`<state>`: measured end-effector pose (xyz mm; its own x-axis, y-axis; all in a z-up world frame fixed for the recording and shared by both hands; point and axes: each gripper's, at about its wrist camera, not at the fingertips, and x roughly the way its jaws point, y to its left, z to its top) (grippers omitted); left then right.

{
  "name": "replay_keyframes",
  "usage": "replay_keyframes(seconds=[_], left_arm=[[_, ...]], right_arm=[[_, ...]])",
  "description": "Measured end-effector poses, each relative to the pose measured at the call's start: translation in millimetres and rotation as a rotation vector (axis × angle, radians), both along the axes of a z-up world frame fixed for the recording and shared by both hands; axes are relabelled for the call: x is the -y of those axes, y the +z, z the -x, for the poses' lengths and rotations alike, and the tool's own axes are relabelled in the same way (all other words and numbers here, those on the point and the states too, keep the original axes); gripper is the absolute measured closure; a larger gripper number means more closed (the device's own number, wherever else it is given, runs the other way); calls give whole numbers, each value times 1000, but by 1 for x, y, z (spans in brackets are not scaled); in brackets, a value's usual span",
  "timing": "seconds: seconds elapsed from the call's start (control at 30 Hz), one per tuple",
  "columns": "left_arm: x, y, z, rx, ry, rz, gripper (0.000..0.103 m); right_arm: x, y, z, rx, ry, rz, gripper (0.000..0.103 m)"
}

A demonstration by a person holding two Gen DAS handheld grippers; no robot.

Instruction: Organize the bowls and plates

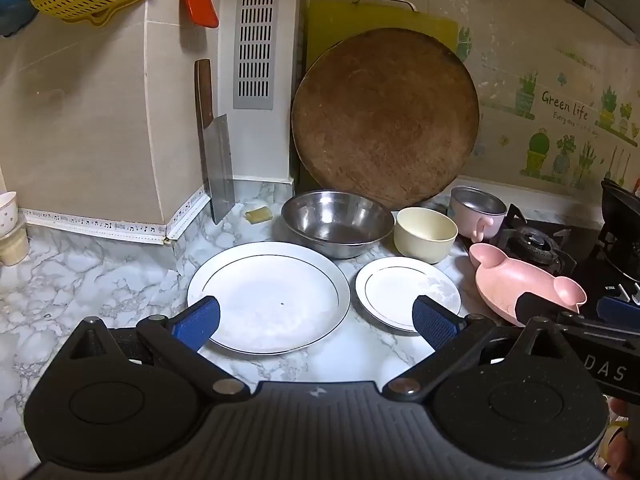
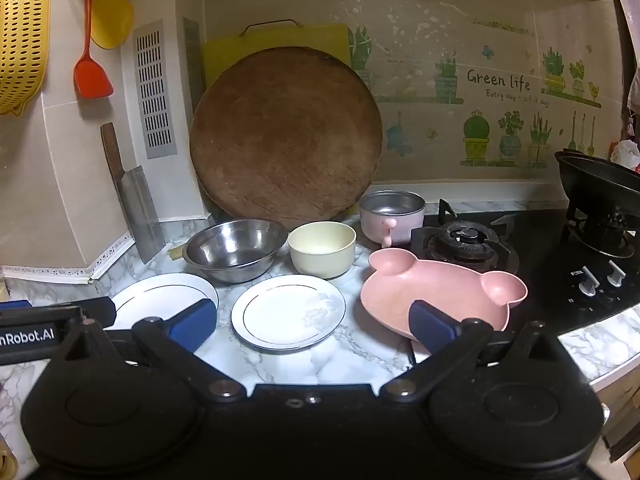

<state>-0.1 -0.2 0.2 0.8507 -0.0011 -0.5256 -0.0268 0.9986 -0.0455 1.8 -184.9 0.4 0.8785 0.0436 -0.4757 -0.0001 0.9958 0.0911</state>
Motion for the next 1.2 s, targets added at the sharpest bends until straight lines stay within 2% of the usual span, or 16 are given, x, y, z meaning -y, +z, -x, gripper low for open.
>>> replay_keyframes(seconds=[0.57, 1.2], left_arm=[[-9, 4, -3, 53, 19, 6, 0], [-22, 4, -6, 45, 49, 24, 0]], right_arm=[[-11, 8, -13, 12, 34, 42, 0], [-17, 6, -17, 11, 62, 50, 0]])
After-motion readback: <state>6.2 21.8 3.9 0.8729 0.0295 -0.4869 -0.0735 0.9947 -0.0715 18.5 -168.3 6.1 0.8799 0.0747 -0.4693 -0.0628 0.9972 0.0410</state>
